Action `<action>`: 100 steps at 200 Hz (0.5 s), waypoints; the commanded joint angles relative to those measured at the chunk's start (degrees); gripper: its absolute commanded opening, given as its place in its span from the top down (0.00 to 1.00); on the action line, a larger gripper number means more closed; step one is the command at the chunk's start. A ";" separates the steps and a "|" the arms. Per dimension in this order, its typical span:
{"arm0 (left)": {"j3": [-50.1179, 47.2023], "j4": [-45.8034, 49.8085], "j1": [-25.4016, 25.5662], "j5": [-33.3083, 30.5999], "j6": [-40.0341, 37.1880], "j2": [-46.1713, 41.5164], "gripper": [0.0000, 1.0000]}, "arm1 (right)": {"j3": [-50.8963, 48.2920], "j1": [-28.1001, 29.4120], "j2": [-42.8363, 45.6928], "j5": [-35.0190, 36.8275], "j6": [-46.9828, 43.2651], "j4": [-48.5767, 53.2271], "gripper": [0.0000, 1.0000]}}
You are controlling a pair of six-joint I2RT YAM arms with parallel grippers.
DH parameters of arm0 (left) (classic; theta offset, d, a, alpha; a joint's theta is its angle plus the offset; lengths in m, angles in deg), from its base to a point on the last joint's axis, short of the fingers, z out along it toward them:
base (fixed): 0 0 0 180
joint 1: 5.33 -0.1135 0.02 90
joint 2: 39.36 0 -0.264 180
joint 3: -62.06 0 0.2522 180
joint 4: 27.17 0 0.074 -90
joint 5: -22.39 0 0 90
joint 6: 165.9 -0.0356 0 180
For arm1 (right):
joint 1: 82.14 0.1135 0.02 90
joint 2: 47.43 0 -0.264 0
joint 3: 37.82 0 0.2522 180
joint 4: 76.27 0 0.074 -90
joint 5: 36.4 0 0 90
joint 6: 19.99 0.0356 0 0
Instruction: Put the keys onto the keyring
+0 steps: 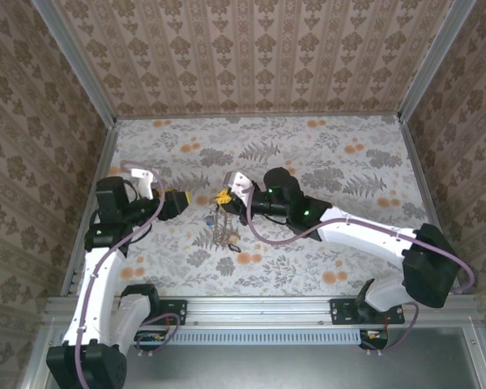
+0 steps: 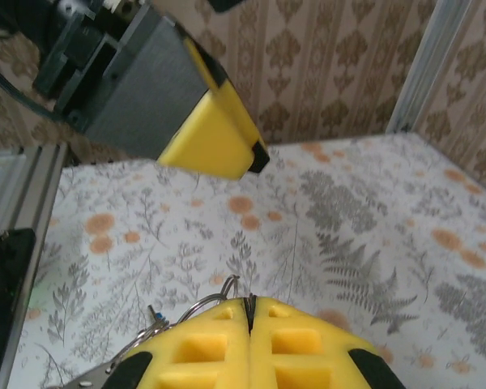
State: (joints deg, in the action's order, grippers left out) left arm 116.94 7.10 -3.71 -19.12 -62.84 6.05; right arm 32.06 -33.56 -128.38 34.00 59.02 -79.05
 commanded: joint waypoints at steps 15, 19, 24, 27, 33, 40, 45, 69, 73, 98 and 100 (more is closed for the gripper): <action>3.82 0.73 3.99 12.75 -11.62 -2.20 0.35 | -0.88 -1.51 6.58 -5.75 -0.75 -5.09 1.00; 4.07 1.08 4.40 13.27 -12.58 -2.33 0.35 | -1.04 -1.70 7.10 -6.16 -0.77 -5.09 1.00; 4.41 1.53 4.87 13.79 -13.34 -2.42 0.35 | -1.24 -2.00 7.74 -6.58 -0.86 -5.09 1.00; 4.53 1.73 5.15 14.06 -13.86 -2.51 0.34 | -1.46 -2.14 8.12 -6.80 -0.95 -5.13 1.00; 4.79 1.90 5.58 14.58 -14.45 -2.71 0.34 | -1.69 -2.43 8.79 -7.47 -1.13 -5.00 1.00; 4.84 1.75 6.09 15.15 -14.85 -2.90 0.33 | -2.04 -2.83 9.59 -8.18 -1.25 -4.80 1.00; 4.84 1.38 6.54 15.58 -15.05 -3.08 0.33 | -2.23 -3.19 10.24 -8.57 -1.31 -4.61 1.00; 3.00 -2.40 9.81 15.96 -15.08 -4.45 0.32 | -3.34 -4.89 12.72 -11.60 -1.07 -4.53 1.00; 2.54 -3.25 10.49 15.79 -15.08 -4.80 0.32 | -3.42 -5.11 13.02 -12.32 -1.10 -4.31 1.00; 0.30 -7.41 14.48 12.88 -16.11 -7.38 0.31 | -4.00 -6.27 15.00 -17.18 -3.90 -2.23 1.00; 0.17 -7.66 14.66 12.73 -16.17 -7.58 0.31 | -4.00 -6.23 15.13 -17.50 -4.38 -1.96 1.00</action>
State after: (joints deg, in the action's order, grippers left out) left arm 118.89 4.50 8.27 -6.29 -76.09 1.02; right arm 28.52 -39.01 -116.49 23.53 57.95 -79.94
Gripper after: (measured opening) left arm 0.689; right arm 0.046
